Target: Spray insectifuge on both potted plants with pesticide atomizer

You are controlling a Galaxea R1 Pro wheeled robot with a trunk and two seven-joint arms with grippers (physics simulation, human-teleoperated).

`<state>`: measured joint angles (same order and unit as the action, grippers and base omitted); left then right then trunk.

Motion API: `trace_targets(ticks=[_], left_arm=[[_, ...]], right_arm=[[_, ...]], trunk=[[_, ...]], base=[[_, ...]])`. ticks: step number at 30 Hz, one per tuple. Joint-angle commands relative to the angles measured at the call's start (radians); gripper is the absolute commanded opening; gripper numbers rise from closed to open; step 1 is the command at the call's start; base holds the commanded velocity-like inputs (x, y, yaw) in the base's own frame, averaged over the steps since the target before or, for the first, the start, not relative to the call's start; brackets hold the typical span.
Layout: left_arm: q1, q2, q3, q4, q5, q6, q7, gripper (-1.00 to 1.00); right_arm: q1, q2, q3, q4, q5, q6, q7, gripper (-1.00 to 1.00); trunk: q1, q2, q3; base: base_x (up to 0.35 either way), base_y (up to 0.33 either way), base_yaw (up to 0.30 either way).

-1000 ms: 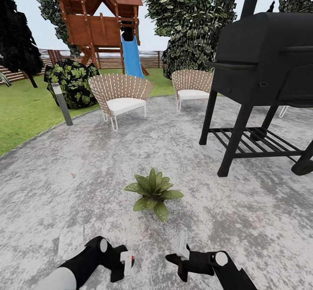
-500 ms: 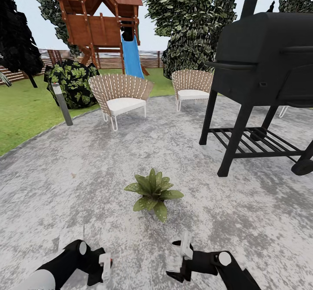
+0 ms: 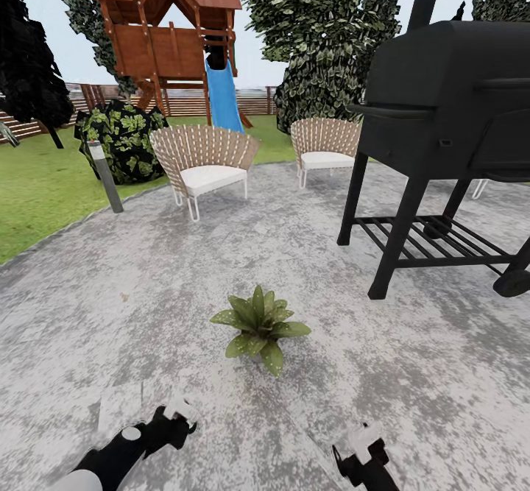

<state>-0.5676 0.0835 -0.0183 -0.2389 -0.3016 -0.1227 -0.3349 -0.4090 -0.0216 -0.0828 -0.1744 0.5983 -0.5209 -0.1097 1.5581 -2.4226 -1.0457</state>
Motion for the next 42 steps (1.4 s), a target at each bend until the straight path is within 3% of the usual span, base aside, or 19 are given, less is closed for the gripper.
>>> trace_targets(ticks=[1,3,5,6,8,11,12,14,21,36,42], left_arm=[[0.0,-0.003,-0.001,0.04,0.042,-0.045,0.073,-1.0],[0.001,-0.004,0.0,0.088,0.098,-0.088,0.165,-1.0],[0.005,-0.005,0.001,0.123,0.156,-0.108,0.233,-1.0],[0.014,-0.004,0.002,0.135,0.201,-0.113,0.26,-1.0],[0.039,0.0,0.003,0.143,0.276,-0.118,0.28,-1.0],[0.065,0.009,0.003,0.147,0.344,-0.136,0.288,-1.0],[0.098,0.012,-0.001,0.148,0.35,-0.146,0.286,-1.0],[0.106,0.012,0.0,0.145,0.356,-0.149,0.287,-1.0],[0.109,0.013,0.0,0.142,0.362,-0.149,0.292,-1.0],[0.113,0.013,-0.001,0.144,0.357,-0.15,0.29,-1.0],[0.115,0.013,0.0,0.144,0.357,-0.15,0.29,-1.0]], right_arm=[[-0.001,0.0,-0.008,0.037,0.001,-0.057,-0.084,1.0],[0.006,0.0,-0.008,0.062,-0.047,-0.097,-0.141,1.0],[0.019,-0.001,-0.008,0.07,-0.136,-0.113,-0.16,1.0],[0.025,-0.003,-0.007,0.073,-0.214,-0.116,-0.163,1.0],[0.033,-0.004,-0.007,0.075,-0.313,-0.119,-0.163,1.0],[0.043,-0.018,-0.005,0.076,-0.36,-0.121,-0.163,1.0],[0.045,-0.025,-0.003,0.077,-0.367,-0.121,-0.162,1.0],[0.045,-0.023,-0.002,0.078,-0.368,-0.12,-0.161,1.0],[0.045,-0.008,-0.002,0.09,-0.371,-0.12,-0.165,1.0],[0.045,-0.011,-0.005,0.09,-0.374,-0.119,-0.167,1.0],[0.045,-0.011,-0.005,0.091,-0.374,-0.119,-0.169,1.0]], trunk=[[0.0,0.0,-0.001],[0.0,0.0,-0.001],[0.0,0.0,-0.001],[0.0,0.0,-0.001],[0.0,0.0,-0.001],[0.0,0.0,-0.001],[0.0,0.0,-0.001],[0.0,0.0,-0.001],[0.0,0.0,-0.001],[0.0,0.0,-0.001],[0.0,0.0,-0.001]], base=[[0.0,0.0,0.0],[0.0,0.0,0.0],[0.0,0.0,0.0],[0.0,0.0,0.0],[0.0,0.0,0.0],[0.0,0.0,0.0],[0.0,0.0,0.0],[0.0,0.0,0.0],[0.0,0.0,0.0],[-0.001,0.0,0.0],[-0.254,0.175,-0.152]])
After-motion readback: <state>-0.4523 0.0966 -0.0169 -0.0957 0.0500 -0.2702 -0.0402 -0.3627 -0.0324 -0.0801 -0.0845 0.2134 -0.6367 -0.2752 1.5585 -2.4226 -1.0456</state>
